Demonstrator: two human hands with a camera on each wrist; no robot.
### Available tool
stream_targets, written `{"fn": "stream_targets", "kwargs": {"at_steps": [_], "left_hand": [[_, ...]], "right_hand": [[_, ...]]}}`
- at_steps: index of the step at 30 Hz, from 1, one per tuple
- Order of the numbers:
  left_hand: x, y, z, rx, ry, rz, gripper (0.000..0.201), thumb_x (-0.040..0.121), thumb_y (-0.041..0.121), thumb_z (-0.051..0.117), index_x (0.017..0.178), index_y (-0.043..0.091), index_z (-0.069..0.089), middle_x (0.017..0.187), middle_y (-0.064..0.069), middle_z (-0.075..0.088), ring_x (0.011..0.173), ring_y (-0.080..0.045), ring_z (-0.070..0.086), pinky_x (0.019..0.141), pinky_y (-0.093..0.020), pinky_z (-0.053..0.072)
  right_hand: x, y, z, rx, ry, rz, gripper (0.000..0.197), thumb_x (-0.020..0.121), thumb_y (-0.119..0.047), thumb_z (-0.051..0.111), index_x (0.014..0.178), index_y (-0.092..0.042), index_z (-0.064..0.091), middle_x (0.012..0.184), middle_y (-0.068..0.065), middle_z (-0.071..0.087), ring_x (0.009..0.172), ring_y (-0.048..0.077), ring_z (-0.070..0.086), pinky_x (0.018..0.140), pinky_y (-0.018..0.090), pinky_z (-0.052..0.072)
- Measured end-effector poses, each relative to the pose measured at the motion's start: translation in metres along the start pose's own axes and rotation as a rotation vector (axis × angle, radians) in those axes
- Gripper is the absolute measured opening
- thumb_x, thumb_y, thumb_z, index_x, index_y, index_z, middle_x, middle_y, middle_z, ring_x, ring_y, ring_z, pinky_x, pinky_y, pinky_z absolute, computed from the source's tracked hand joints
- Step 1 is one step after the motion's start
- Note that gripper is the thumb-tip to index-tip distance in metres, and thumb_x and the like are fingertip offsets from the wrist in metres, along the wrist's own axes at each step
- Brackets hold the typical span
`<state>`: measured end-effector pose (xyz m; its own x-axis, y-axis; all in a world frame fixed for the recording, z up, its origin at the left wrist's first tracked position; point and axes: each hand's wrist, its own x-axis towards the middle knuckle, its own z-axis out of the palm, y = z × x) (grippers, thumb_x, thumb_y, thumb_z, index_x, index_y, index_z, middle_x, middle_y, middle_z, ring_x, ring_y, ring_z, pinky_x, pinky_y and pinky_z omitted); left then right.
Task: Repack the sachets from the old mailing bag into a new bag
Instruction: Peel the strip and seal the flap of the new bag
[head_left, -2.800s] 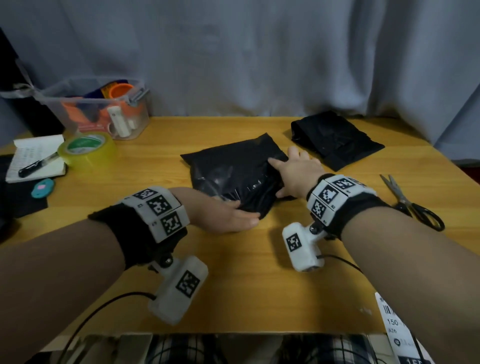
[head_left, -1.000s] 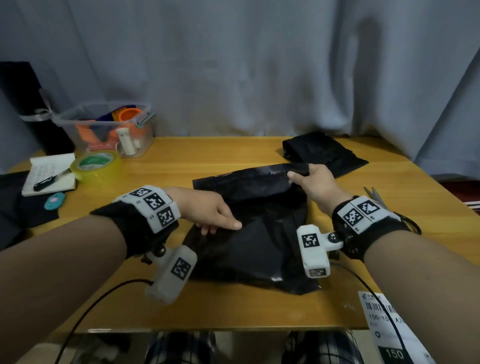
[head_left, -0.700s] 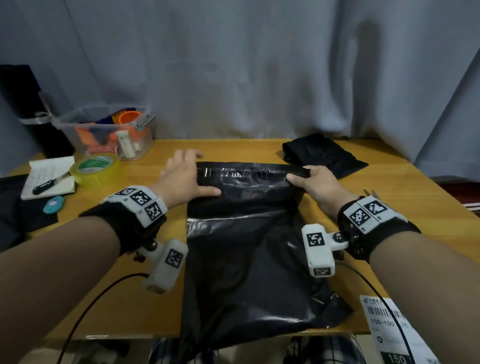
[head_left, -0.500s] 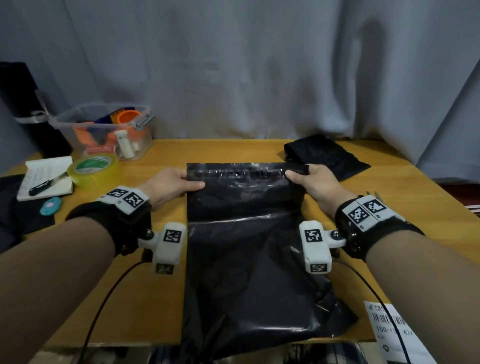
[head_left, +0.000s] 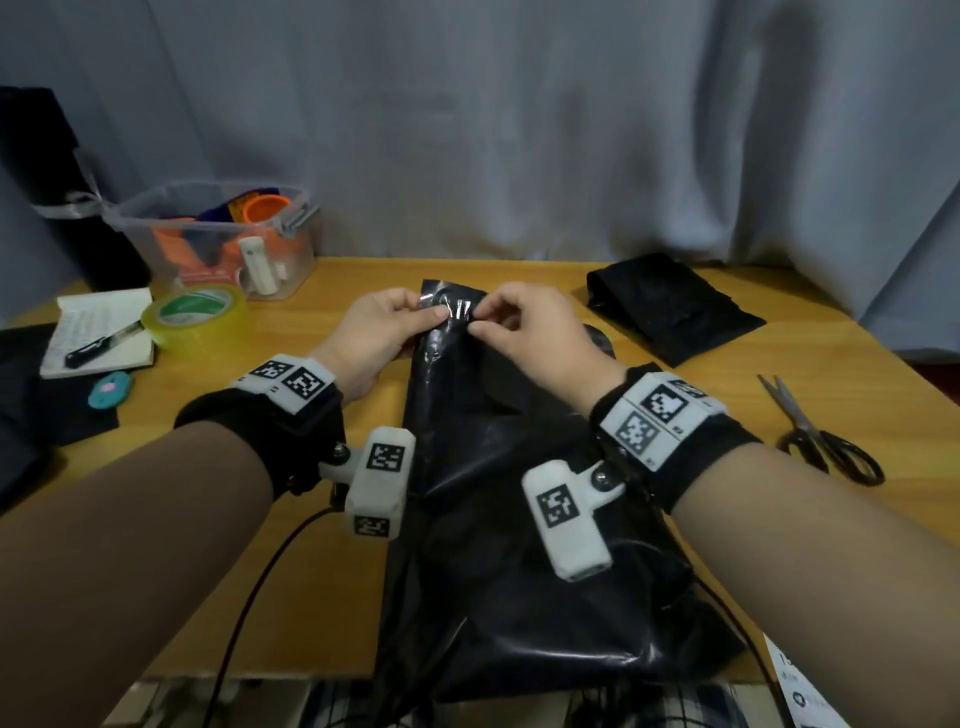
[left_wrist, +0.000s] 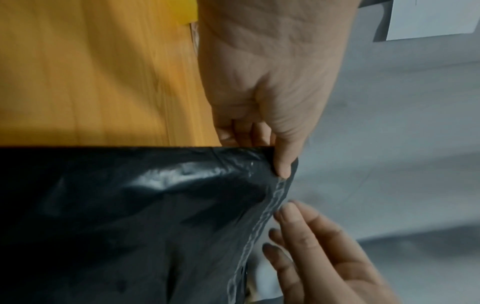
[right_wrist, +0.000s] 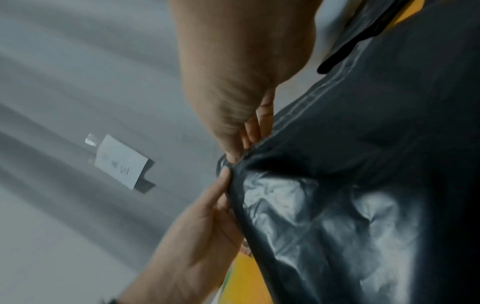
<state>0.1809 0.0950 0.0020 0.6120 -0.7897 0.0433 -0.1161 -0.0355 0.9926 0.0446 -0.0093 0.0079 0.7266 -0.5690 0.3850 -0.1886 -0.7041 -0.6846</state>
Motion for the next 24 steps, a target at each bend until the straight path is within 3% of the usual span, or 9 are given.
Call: {"fn": "stream_targets", "kwargs": {"at_steps": [2,4,6,8,10,13,15,20,24], "left_hand": [[-0.001,0.002,-0.002,-0.008,-0.023,0.018,0.016,0.085,0.009,0.065,0.073,0.015,0.056,0.06,0.007,0.065,0.055,-0.005,0.06,0.06,-0.02,0.05],[-0.004,0.002,-0.007,-0.005,-0.043,0.042,0.014,0.086,0.005,0.063,0.077,0.014,0.059,0.064,0.006,0.069,0.06,-0.005,0.064,0.065,-0.02,0.053],[-0.006,0.002,-0.012,0.011,-0.064,0.065,0.011,0.086,0.003,0.062,0.081,0.012,0.062,0.07,0.005,0.07,0.064,-0.004,0.065,0.068,-0.019,0.054],[-0.008,0.002,-0.016,0.033,-0.07,0.086,0.008,0.086,0.004,0.063,0.083,0.011,0.064,0.076,0.004,0.069,0.067,-0.003,0.065,0.067,-0.015,0.054],[-0.009,0.002,-0.017,0.038,-0.053,0.094,0.008,0.085,0.005,0.064,0.081,0.012,0.065,0.076,0.004,0.068,0.065,-0.002,0.063,0.064,-0.014,0.051],[-0.008,0.002,-0.017,0.009,-0.031,0.078,0.011,0.084,0.006,0.066,0.077,0.014,0.06,0.064,0.006,0.066,0.058,-0.002,0.058,0.058,-0.013,0.048],[-0.008,0.004,-0.016,-0.007,-0.041,0.07,0.012,0.085,0.008,0.065,0.076,0.014,0.059,0.061,0.006,0.064,0.056,-0.003,0.057,0.057,-0.013,0.048],[-0.01,0.004,-0.018,-0.037,-0.106,0.044,0.005,0.089,0.01,0.06,0.088,0.009,0.065,0.081,-0.004,0.063,0.068,-0.005,0.059,0.062,-0.011,0.051],[-0.012,0.003,-0.017,-0.081,-0.116,0.021,0.016,0.094,0.019,0.054,0.089,0.009,0.066,0.083,-0.004,0.065,0.071,-0.005,0.06,0.068,-0.013,0.053]], "right_hand": [[0.003,-0.002,0.006,-0.059,0.016,-0.029,0.029,0.082,-0.021,0.07,0.11,-0.016,0.062,0.107,-0.002,0.055,0.09,0.014,0.056,0.085,0.024,0.044],[0.006,0.001,0.004,-0.195,-0.021,-0.025,0.051,0.083,-0.026,0.068,0.13,-0.022,0.05,0.131,-0.001,0.046,0.121,0.02,0.044,0.105,0.034,0.035],[0.009,0.004,-0.003,-0.3,-0.087,-0.034,0.061,0.083,-0.031,0.066,0.138,-0.026,0.041,0.141,-0.004,0.041,0.133,0.021,0.033,0.111,0.04,0.026],[0.012,0.001,-0.007,-0.292,-0.038,-0.111,0.051,0.082,-0.031,0.068,0.129,-0.025,0.049,0.13,-0.004,0.049,0.124,0.018,0.04,0.105,0.035,0.03],[0.013,-0.005,-0.004,-0.205,0.049,-0.196,0.031,0.08,-0.026,0.071,0.108,-0.019,0.058,0.103,-0.006,0.05,0.097,0.013,0.047,0.089,0.026,0.038],[0.014,-0.013,0.007,-0.12,-0.053,-0.226,0.019,0.079,-0.02,0.073,0.092,-0.012,0.062,0.086,-0.008,0.047,0.072,0.012,0.049,0.072,0.027,0.046],[0.014,-0.015,0.015,-0.151,-0.093,-0.218,0.02,0.08,-0.022,0.072,0.093,-0.011,0.064,0.088,-0.005,0.05,0.076,0.015,0.054,0.074,0.031,0.049],[0.012,-0.015,0.021,-0.158,-0.027,-0.179,0.024,0.079,-0.033,0.072,0.089,-0.013,0.066,0.085,-0.003,0.061,0.08,0.014,0.058,0.075,0.032,0.051],[0.011,-0.017,0.024,-0.168,0.025,-0.131,0.026,0.08,-0.038,0.071,0.085,-0.014,0.066,0.082,0.0,0.068,0.075,0.017,0.061,0.072,0.036,0.052]]}}
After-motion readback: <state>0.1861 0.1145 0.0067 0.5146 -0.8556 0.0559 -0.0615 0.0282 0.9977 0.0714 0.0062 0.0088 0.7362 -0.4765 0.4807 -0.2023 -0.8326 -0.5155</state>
